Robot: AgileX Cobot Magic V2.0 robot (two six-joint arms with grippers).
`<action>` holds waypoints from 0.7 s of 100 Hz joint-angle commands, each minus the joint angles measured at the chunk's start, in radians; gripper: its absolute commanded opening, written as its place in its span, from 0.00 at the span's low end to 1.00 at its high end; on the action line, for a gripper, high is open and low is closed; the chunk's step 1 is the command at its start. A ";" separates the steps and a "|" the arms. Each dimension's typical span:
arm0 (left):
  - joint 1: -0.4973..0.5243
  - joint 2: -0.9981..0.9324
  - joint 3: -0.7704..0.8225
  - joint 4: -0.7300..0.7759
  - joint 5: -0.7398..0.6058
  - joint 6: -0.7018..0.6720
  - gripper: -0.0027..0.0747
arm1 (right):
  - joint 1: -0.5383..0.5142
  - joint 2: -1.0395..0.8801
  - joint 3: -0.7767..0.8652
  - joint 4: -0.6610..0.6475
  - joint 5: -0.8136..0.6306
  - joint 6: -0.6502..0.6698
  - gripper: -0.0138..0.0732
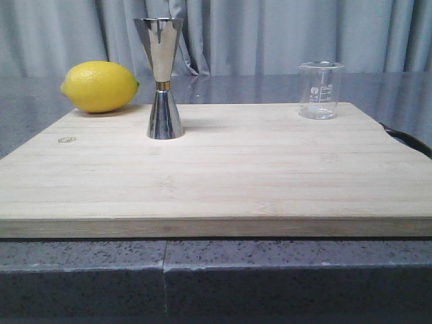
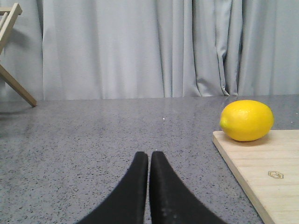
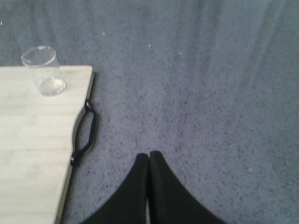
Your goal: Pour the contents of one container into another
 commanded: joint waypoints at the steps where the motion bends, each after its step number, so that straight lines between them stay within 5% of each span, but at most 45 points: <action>1: 0.002 -0.026 0.004 -0.007 -0.083 -0.007 0.01 | -0.066 -0.073 0.078 0.031 -0.237 -0.009 0.08; 30: 0.002 -0.026 0.004 -0.007 -0.083 -0.007 0.01 | -0.156 -0.316 0.448 0.132 -0.534 -0.009 0.08; 58: 0.002 -0.026 0.004 -0.007 -0.083 -0.007 0.01 | -0.147 -0.335 0.686 0.132 -0.812 -0.009 0.08; 70: 0.002 -0.026 0.004 -0.007 -0.083 -0.007 0.01 | -0.141 -0.335 0.681 0.132 -0.777 -0.009 0.08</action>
